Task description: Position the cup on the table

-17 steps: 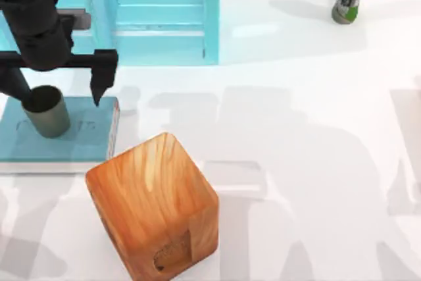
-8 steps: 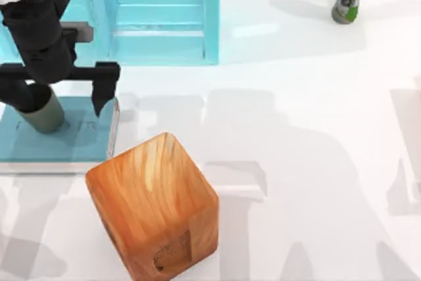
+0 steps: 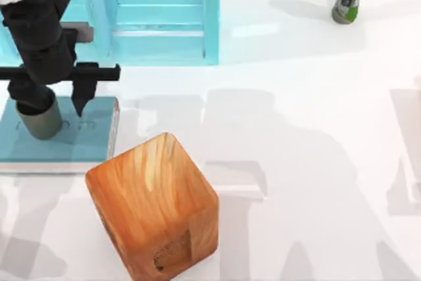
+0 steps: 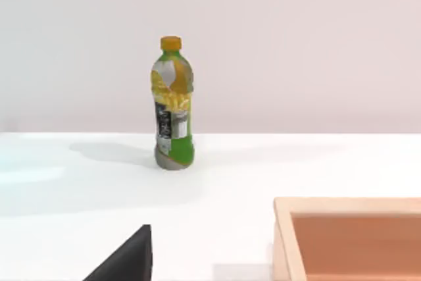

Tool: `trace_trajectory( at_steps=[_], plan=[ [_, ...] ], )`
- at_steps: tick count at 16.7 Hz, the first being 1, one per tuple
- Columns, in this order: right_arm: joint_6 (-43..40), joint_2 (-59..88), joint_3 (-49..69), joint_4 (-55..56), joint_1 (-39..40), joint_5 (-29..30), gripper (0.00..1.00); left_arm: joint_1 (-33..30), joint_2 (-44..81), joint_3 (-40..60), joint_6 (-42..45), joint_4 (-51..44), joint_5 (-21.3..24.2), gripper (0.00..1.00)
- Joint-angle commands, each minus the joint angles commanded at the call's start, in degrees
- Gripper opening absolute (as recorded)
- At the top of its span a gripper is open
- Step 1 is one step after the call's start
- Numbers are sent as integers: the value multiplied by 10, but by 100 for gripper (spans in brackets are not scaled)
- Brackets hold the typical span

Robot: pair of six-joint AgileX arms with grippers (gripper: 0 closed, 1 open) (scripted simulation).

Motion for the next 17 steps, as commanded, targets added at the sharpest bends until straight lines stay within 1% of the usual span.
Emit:
trace_trajectory(
  at_steps=[3,4,13,17],
  plan=[
    [0,0,0,0,0,0,100,0,0,0,0,0,0,2],
    [0,0,0,0,0,0,100,0,0,0,0,0,0,0],
    [0,0,0,0,0,0,100,0,-1,2,0,-2,0,0],
    [0,0,0,0,0,0,100,-1,-6,53,0,-61,0,0]
  ],
)
